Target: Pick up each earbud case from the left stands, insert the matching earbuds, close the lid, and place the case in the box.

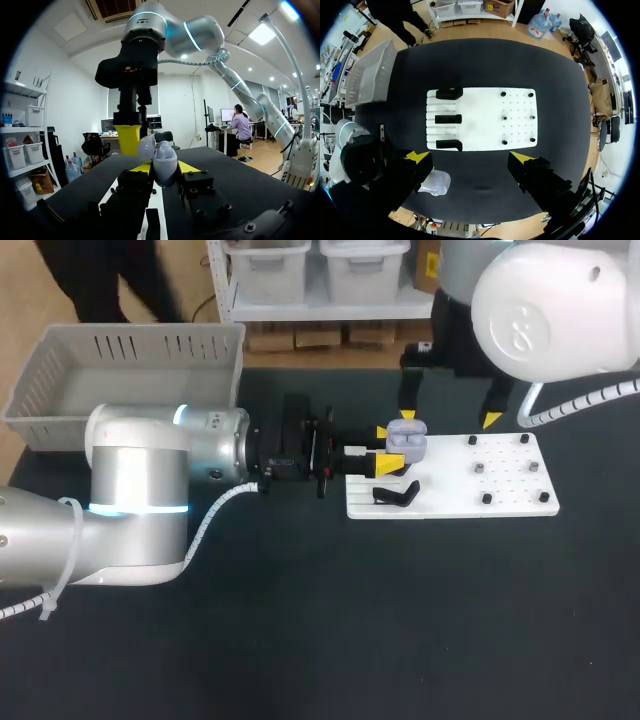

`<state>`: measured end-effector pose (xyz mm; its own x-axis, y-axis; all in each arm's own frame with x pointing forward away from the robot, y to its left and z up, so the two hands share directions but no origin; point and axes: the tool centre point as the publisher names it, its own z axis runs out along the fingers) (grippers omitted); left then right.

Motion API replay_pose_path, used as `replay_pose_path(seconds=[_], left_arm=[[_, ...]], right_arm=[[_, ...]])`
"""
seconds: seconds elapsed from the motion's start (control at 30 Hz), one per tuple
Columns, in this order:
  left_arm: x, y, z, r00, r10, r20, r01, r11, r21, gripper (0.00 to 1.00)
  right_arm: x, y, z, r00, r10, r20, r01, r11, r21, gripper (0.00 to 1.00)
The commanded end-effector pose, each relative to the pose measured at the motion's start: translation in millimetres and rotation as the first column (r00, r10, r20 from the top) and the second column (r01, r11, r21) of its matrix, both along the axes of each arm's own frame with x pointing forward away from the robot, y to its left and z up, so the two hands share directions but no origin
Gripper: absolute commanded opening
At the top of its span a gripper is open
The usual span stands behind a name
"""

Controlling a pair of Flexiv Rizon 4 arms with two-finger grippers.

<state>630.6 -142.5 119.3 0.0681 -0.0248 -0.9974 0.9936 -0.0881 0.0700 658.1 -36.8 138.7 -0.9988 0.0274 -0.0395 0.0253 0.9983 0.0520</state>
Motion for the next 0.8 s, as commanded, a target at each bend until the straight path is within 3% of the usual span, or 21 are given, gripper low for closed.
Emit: replay_pose_path(seconds=[0.03,0.2,0.4,0.57,0.7,0.8], left_arm=[[-1.1,-0.1,-0.6,1.0,0.005,0.002,-0.005,1.0,-0.002,0.0],[-1.1,-0.1,-0.6,1.0,0.005,0.002,-0.005,1.0,-0.002,0.0],[-1.1,-0.1,-0.6,1.0,0.005,0.002,-0.005,1.0,-0.002,0.0],[-1.1,-0.1,-0.6,1.0,0.005,0.002,-0.005,1.0,-0.002,0.0],[2.4,24.9,10.3,0.984,0.176,-0.029,-0.174,0.984,0.045,0.0],[4.3,44.3,20.0,0.958,0.284,-0.035,-0.282,0.958,0.054,0.0]], right_arm=[[-15.3,1.3,3.8,1.0,0.004,0.013,-0.004,1.0,0.005,1.0],[-22.2,5.6,7.3,0.999,0.022,0.045,-0.022,1.0,-0.001,1.0],[-28.1,-3.9,43.9,0.965,0.015,0.263,-0.025,0.999,0.035,1.0],[-55.8,-6.3,84.7,0.91,0.068,0.41,-0.108,0.991,0.074,1.0],[-82.9,-4.2,98.3,0.885,0.086,0.458,-0.152,0.982,0.109,1.0],[-97.8,-2.1,100.6,0.886,0.092,0.455,-0.184,0.969,0.163,1.0]])
